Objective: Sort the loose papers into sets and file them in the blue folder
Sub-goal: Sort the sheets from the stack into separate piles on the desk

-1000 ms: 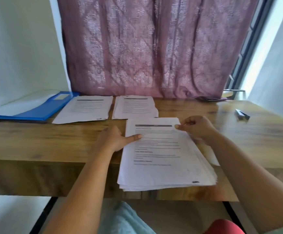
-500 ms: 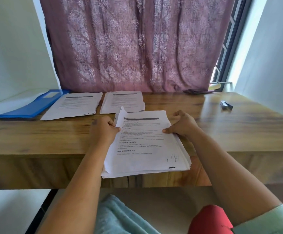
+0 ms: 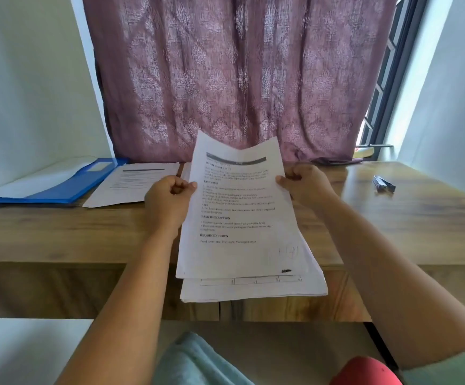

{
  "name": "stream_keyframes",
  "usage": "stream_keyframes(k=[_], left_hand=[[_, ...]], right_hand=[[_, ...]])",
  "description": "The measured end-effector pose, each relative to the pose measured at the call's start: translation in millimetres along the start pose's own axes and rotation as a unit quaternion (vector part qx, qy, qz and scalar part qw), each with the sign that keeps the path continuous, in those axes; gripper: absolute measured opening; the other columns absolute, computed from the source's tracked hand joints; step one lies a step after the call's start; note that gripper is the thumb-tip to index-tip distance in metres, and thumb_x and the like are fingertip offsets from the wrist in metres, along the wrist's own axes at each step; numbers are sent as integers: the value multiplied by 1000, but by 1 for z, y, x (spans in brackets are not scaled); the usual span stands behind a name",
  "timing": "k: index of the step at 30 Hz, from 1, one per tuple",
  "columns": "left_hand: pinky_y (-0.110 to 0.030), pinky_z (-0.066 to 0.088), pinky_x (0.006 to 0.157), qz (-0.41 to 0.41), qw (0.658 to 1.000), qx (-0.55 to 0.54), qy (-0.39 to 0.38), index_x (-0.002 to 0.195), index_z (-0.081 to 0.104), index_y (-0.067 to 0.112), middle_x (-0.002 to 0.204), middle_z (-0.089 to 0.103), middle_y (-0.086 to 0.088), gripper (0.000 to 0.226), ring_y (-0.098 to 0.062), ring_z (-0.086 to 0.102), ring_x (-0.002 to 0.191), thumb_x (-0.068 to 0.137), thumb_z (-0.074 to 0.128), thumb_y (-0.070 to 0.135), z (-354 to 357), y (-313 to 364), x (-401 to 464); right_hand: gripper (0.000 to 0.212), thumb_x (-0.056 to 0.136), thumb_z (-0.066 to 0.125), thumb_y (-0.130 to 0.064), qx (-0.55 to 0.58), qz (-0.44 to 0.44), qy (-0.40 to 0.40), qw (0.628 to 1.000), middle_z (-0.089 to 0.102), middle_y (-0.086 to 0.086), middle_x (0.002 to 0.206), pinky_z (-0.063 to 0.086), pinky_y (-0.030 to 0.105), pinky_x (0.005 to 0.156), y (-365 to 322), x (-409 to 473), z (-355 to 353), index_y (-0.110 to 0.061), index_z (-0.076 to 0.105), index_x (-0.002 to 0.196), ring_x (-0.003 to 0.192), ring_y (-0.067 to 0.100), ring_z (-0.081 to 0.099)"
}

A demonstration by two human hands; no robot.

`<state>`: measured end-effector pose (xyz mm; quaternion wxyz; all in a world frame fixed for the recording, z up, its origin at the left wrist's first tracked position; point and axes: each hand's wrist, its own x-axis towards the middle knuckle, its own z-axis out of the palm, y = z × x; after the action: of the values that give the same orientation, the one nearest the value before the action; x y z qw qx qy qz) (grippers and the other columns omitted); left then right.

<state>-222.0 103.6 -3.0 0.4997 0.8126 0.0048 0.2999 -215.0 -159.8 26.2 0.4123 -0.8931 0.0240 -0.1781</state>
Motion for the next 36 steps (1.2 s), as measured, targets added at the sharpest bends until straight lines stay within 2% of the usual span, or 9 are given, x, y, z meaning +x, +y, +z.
stream_keyframes(k=[3, 6, 11, 16, 20, 23, 28, 31, 36], left_hand=[[-27, 50, 68, -61, 995, -72, 11, 77, 64, 17, 83, 67, 1, 21, -16, 63, 77, 88, 69, 34, -15, 0, 23], [-28, 51, 69, -92, 988, -111, 45, 74, 62, 21, 87, 67, 0, 21, -17, 63, 79, 87, 70, 35, -33, -7, 49], [-37, 55, 79, -135, 982, -120, 55, 80, 60, 17, 98, 68, -11, 19, -25, 64, 86, 92, 65, 32, -62, -24, 86], [-33, 54, 64, -266, 932, -229, -95, 123, 59, 14, 106, 70, -10, 35, -23, 66, 86, 92, 64, 29, -94, -49, 100], [-27, 61, 62, -297, 903, -263, -167, 108, 54, 20, 108, 66, -11, 27, -24, 67, 92, 88, 67, 8, -105, -74, 85], [-26, 60, 70, -256, 925, -264, -93, 105, 48, 27, 109, 58, -5, 43, -20, 63, 98, 85, 65, -7, -106, -96, 90], [-35, 53, 87, -236, 970, -45, 40, 115, 46, 25, 130, 50, -10, 38, -23, 54, 107, 88, 68, 10, -105, -137, 116], [-31, 47, 83, -225, 973, 21, 43, 110, 58, 16, 130, 54, -10, 22, -21, 52, 106, 90, 66, 14, -106, -155, 128], [-39, 42, 104, -210, 973, 93, -28, 143, 43, 15, 146, 43, -10, 54, -28, 45, 129, 93, 63, 20, -105, -163, 132]], right_hand=[[19, 89, 68, -18, 209, 78, -212, 951, 74, 7, 103, 58, 34, 85, -25, 11, -6, -7, 69, 105, 92, 20, 71], [25, 89, 66, -8, 162, 69, -322, 930, 74, 3, 102, 56, 18, 66, -41, 19, -7, -7, 67, 115, 79, 8, 70], [23, 90, 65, -4, 219, 78, -302, 925, 75, 9, 96, 57, 19, 64, -73, 36, 34, 1, 68, 112, 75, 12, 68], [24, 93, 58, 1, 294, 144, -246, 912, 69, 19, 107, 59, 28, 71, -103, 61, 98, 13, 60, 114, 90, 26, 69], [17, 94, 57, 0, 292, 167, -200, 920, 65, 17, 114, 57, 31, 77, -112, 82, 144, 10, 61, 107, 110, 30, 64], [11, 91, 63, -3, 252, 158, -163, 941, 67, 21, 114, 57, 42, 88, -120, 93, 181, 6, 62, 96, 106, 33, 66], [45, 81, 68, -5, 149, 70, -175, 971, 63, 22, 114, 58, 47, 85, -135, 91, 232, 1, 51, 123, 101, 36, 66], [34, 82, 65, -4, 55, 41, -213, 975, 68, 19, 108, 58, 43, 86, -134, 89, 246, -1, 60, 115, 100, 32, 68], [30, 91, 53, -1, -79, -32, -275, 958, 65, 12, 122, 48, 35, 100, -127, 93, 252, -1, 67, 117, 116, 27, 59]])
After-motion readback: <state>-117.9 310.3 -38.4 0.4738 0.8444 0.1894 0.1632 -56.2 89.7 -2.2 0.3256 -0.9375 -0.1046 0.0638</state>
